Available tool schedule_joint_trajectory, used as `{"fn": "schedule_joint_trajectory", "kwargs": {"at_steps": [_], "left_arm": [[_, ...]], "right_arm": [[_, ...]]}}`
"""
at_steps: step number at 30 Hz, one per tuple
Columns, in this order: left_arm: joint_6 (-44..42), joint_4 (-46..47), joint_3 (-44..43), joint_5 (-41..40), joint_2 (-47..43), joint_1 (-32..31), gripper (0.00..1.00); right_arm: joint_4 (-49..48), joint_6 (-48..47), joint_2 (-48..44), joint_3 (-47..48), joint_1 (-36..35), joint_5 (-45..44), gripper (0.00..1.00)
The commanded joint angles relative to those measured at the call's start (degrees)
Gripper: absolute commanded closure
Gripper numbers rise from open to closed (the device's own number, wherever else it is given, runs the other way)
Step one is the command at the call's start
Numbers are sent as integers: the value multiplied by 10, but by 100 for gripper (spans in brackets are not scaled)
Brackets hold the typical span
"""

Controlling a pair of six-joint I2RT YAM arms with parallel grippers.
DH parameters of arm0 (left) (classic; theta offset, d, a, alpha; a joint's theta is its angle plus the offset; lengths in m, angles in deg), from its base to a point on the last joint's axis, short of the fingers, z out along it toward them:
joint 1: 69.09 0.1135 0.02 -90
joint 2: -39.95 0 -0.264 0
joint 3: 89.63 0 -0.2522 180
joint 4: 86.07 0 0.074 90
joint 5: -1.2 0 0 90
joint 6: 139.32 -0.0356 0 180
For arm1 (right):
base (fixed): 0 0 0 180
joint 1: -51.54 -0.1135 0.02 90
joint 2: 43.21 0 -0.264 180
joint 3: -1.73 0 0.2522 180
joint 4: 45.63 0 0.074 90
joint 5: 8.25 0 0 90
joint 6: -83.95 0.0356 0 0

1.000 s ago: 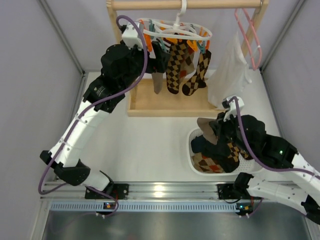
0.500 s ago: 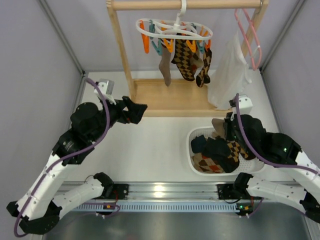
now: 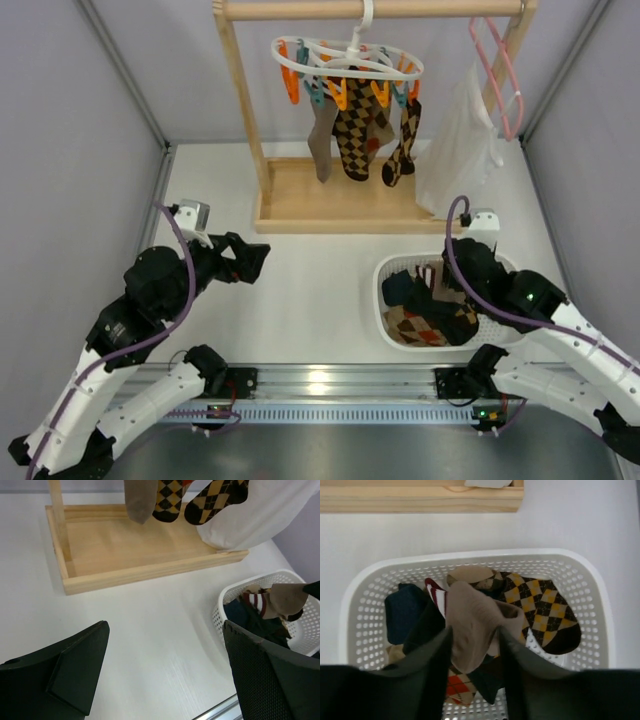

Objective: Remove the socks clipped to the hanger

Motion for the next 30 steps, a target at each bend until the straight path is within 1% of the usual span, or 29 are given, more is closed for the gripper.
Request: {"fn": "schedule_joint_trajectory", "kwargs": {"at_steps": [1,2,5,7,10,11,12,13,14,15,16,17,18,19,20,21,24,25,26,27,30], "left_arm": [[-28,-21,21,-42,-13,1,2],[-29,-21,34,-48,-17,1,2],[-24,-20,56,-65,-26,1,2],[-20,-19,66,-72,-27,1,2],[-18,-19,81,-74,-26,1,2],[-17,-19,83,-75,-25,1,2],[-17,-19,83,-73,-26,1,2],[-16,-19,83,-72,-26,1,2],[-14,-19,84,-72,-26,1,2],[-14,-20,85,-73,-27,1,2],[-14,-20,87,-75,-29,1,2],[-12,-19,88,-74,-31,1,2],[-12,-19,88,-73,-32,1,2],[-12,-20,89,-72,-32,1,2],[-11,-19,90,-71,-33,1,2],[-11,-19,90,-71,-33,1,2],[-10,-20,92,-72,-33,1,2],[-9,-19,93,-71,-35,1,2],[-9,-19,93,-72,-37,1,2],[-9,-20,94,-72,-39,1,2],[-8,-19,94,-72,-40,1,2]], "right_arm": [[-21,27,-14,9,10,-11,51],[-21,28,-17,12,10,-7,31],[-21,14,-28,25,10,6,19],[-21,-4,-34,40,9,10,18],[-74,-61,-50,49,9,38,16],[-132,-81,-53,49,10,79,14],[-161,-120,-52,46,10,102,13],[-193,-138,-48,45,9,123,13],[-216,-153,-28,48,9,147,12],[-245,-173,-10,62,9,145,12],[-253,-183,10,74,11,138,12],[-256,-196,59,103,14,127,12],[-261,-200,85,119,18,129,12],[-267,-204,111,131,39,140,13],[-281,-209,151,147,54,177,14],[-314,-214,170,150,80,190,15],[-371,-238,228,161,105,197,16],[-397,-243,241,166,126,203,16],[-406,-250,268,181,141,229,17],[-413,-250,281,189,166,234,18],[-450,-273,318,209,192,248,19]]}}
